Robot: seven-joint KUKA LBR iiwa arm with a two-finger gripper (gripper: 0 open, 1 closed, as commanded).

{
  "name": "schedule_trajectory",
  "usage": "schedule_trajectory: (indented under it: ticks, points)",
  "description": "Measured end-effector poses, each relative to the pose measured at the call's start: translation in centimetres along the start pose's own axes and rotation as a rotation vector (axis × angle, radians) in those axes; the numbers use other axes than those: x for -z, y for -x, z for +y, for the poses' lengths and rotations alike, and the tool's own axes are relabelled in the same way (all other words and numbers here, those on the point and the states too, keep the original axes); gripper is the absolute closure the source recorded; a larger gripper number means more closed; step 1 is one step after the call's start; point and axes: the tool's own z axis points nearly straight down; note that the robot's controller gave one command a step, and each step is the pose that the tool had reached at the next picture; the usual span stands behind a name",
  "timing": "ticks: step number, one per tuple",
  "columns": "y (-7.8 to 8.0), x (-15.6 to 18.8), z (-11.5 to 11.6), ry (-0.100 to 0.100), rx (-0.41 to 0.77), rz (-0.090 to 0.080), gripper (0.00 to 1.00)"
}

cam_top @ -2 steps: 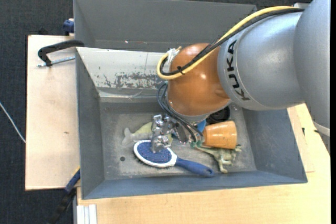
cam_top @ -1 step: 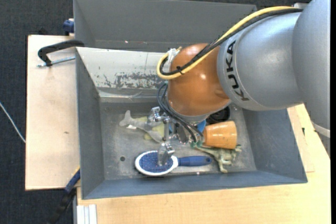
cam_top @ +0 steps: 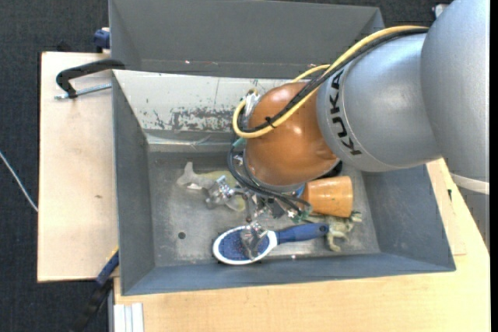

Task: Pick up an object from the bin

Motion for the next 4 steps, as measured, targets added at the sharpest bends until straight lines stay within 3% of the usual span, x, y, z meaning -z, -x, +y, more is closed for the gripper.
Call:
schedule_trajectory:
  ticks: [1,2,3,4]
  points:
    - [-0.2,0.0,0.0,0.001,0.000,0.009,1.00]
    - [-0.1,-0.1,-0.1,-0.001,0.000,0.000,0.00]
    - [-0.3,-0.1,-0.1,0.000,0.000,0.011,1.00]
    - [-1.5,6.0,-8.0,-0.009,-0.159,-0.003,1.00]
